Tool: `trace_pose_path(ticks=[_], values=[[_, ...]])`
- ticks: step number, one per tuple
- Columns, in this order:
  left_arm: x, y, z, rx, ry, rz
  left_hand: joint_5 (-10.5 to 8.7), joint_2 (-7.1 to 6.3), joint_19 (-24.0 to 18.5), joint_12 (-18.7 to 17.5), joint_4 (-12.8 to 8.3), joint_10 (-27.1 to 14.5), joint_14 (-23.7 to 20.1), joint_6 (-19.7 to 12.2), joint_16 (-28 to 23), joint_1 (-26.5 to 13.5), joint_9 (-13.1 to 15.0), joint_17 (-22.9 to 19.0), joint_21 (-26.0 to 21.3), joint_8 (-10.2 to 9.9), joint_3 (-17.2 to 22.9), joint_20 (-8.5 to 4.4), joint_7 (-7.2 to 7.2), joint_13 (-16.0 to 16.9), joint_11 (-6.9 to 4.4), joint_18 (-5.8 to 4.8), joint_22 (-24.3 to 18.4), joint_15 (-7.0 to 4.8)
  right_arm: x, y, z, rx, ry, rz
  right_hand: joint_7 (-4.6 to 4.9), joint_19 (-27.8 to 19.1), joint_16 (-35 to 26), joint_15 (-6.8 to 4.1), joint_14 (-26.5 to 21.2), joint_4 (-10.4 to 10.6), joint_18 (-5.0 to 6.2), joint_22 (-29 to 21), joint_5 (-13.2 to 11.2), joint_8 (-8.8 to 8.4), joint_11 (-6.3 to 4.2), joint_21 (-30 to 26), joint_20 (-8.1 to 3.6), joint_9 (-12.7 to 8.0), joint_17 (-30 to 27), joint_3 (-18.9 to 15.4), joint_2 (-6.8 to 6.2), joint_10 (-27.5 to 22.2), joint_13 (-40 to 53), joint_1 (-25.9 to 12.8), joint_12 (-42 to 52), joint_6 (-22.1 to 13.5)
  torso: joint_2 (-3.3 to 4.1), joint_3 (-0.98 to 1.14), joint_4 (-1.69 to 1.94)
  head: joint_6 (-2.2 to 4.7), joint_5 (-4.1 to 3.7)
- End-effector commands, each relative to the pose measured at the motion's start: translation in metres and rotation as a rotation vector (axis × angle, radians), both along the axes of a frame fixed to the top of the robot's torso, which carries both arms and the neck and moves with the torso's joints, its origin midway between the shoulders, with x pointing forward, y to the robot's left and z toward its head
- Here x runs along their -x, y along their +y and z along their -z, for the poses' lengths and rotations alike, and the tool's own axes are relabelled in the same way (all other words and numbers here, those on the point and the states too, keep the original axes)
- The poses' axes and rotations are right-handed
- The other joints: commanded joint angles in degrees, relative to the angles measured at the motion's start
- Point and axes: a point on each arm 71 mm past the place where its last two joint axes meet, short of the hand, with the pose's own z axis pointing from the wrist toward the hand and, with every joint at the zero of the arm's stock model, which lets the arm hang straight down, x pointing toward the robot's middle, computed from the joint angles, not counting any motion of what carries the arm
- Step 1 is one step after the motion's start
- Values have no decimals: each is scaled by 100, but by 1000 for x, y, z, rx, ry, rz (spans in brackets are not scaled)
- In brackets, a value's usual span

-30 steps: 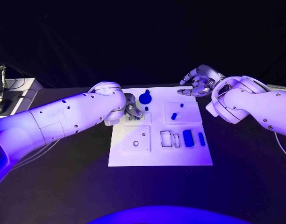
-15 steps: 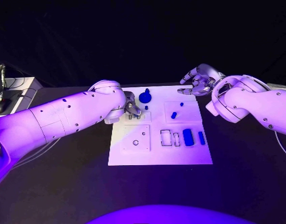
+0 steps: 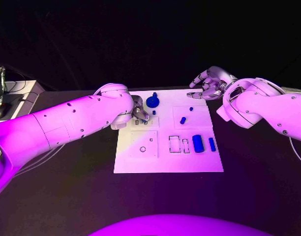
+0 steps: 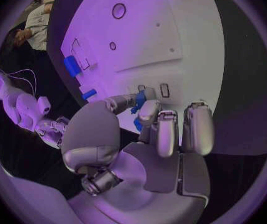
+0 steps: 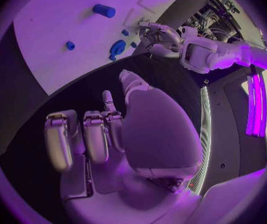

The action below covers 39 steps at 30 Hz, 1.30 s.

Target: Assemble the parts on the task board

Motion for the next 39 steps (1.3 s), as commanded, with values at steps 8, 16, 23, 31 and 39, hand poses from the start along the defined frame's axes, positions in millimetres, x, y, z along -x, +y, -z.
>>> trace_pose_path(ticks=[8,16,23,31,39], values=[[4,-3,3,3,-5,10,4,275,32,17,-531,23,617,15,19,256,12,1509,-17,27,596,2,-38,19,11,-50,25,-6,1,0,1,11,7,-11,-5,519,7,-13,594,10,-37,1381,34,20,-11,-39,-18,8,1453,38,16,173,1109,-31,3,-53,-6,-1,9,-14,7],[8,-2,10,-8,-4,14,3,278,30,14,-533,23,617,16,19,257,13,1509,-20,27,599,2,-39,15,10,-49,20,-6,1,0,2,12,9,-11,-5,519,7,-13,594,10,-37,1381,34,20,-11,-39,-18,8,1453,38,16,173,1109,-31,3,-53,1,-1,-3,-23,9],[8,-1,14,-27,-21,15,0,280,31,6,-535,18,616,17,18,256,14,1507,-19,26,601,2,-39,3,10,-49,22,-7,1,-1,2,12,10,-10,-5,519,7,-13,594,10,-37,1381,34,20,-11,-39,-18,8,1453,38,16,173,1109,-31,3,-53,6,0,0,-16,11],[9,1,15,-46,-15,24,-8,281,31,4,-533,18,615,17,17,252,14,1505,-19,25,601,2,-39,2,10,-49,22,-7,1,-1,2,12,11,-9,-6,512,4,-14,591,6,-33,1370,39,39,-12,-55,-19,12,1441,65,10,171,1105,-55,2,-64,5,1,1,-39,17],[11,2,17,-59,10,38,-23,262,33,0,-545,17,616,12,19,247,16,1508,-18,23,594,2,-38,-2,10,-50,26,-7,1,-2,2,12,11,-8,-6,512,4,-14,591,6,-33,1370,39,39,-12,-55,-19,12,1441,65,10,171,1105,-55,2,-64,4,0,0,-55,18]])
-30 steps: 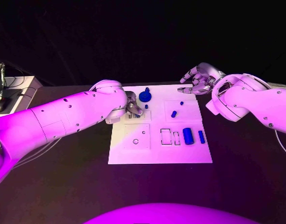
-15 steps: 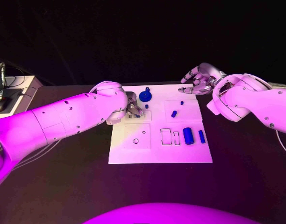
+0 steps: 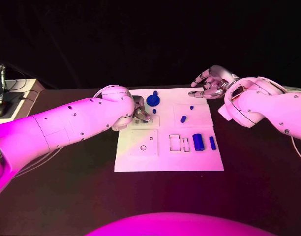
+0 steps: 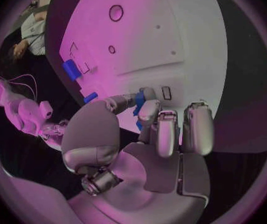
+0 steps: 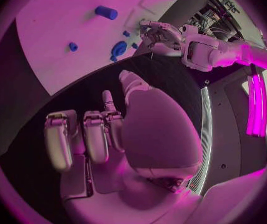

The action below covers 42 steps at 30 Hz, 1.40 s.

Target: Assemble the parts on the task board

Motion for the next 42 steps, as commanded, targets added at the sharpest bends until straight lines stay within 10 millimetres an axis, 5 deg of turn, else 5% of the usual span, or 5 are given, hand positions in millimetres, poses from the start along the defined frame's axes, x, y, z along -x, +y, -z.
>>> trace_pose_path(ticks=[1,42], values=[[4,4,12,-51,50,13,29,261,33,0,-562,16,616,-7,19,247,-1,1508,-17,-30,578,2,-20,-5,9,-50,4,-7,1,1,1,9,4,-12,15,512,4,-14,592,-1,-33,1373,39,39,-12,-12,-19,5,1441,25,10,171,1103,-55,2,-43,-1,1,0,-8,1],[6,3,12,-45,66,20,13,264,43,-17,-572,7,615,-9,16,246,1,1503,-10,-35,582,3,-20,-24,9,-54,23,-6,1,0,0,11,3,-10,15,512,4,-14,592,-1,-33,1373,39,39,-12,-12,-19,5,1441,25,10,171,1103,-55,2,-43,0,0,-2,-38,0]])
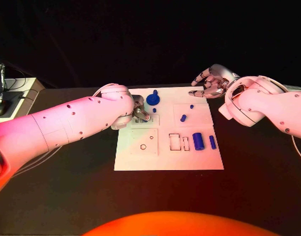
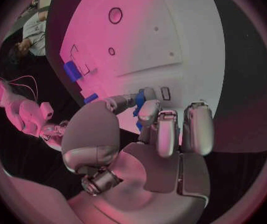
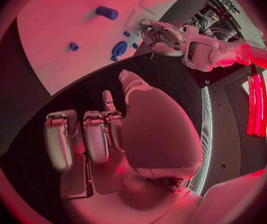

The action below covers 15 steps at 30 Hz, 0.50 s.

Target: Assemble the parts on the task board

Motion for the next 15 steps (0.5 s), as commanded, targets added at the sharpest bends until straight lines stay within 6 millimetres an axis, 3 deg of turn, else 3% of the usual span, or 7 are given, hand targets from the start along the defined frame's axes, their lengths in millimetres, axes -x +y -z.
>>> trace_pose_path(ticks=[1,15], values=[[5,2,12,-39,61,11,13,264,43,-17,-566,7,615,-11,16,246,4,1503,-10,-34,579,3,-36,-7,9,-54,8,-6,0,1,0,10,2,-12,15,512,4,-14,592,-1,-32,1370,39,39,-12,-12,-19,7,1441,25,10,171,1106,-55,2,-43,1,-1,4,-9,-4],[6,4,13,-44,67,14,8,265,40,-18,-570,8,617,-11,19,248,5,1509,-12,-35,580,3,-36,-7,9,-53,4,-5,0,0,0,11,3,-11,15,512,4,-14,592,-1,-32,1370,39,39,-12,-12,-19,7,1441,25,10,171,1106,-55,2,-43,-3,0,4,-9,-3]])
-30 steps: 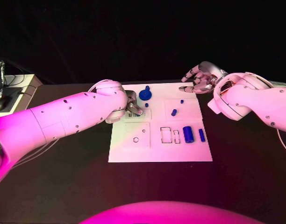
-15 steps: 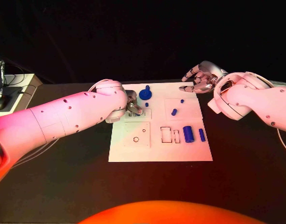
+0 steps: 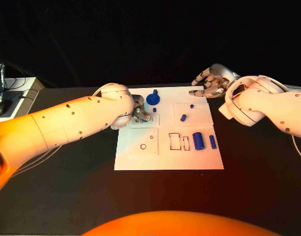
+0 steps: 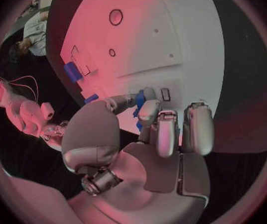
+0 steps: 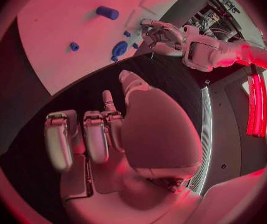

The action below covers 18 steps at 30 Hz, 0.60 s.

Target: Assemble the parts on the task board

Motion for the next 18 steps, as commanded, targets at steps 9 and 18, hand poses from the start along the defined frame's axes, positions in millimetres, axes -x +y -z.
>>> trace_pose_path(ticks=[9,18], values=[[4,4,13,-39,61,2,1,249,36,-26,-572,3,615,-14,16,240,8,1504,-17,-37,569,4,-36,-16,12,-51,-6,-4,0,1,0,10,1,-12,15,512,2,-15,590,-2,-32,1371,40,53,-13,-13,-20,11,1437,44,6,167,1102,-81,-1,-55,0,3,5,1,-3],[2,5,14,-27,67,-11,-32,7,27,-126,-150,-77,595,-36,-23,-179,-27,1441,-34,-139,-41,21,-24,-139,32,-48,-17,10,0,1,0,10,0,-13,15,512,2,-15,590,-2,-32,1371,40,53,-13,-13,-20,11,1437,44,6,167,1102,-81,-1,-55,-3,7,0,-2,13]])
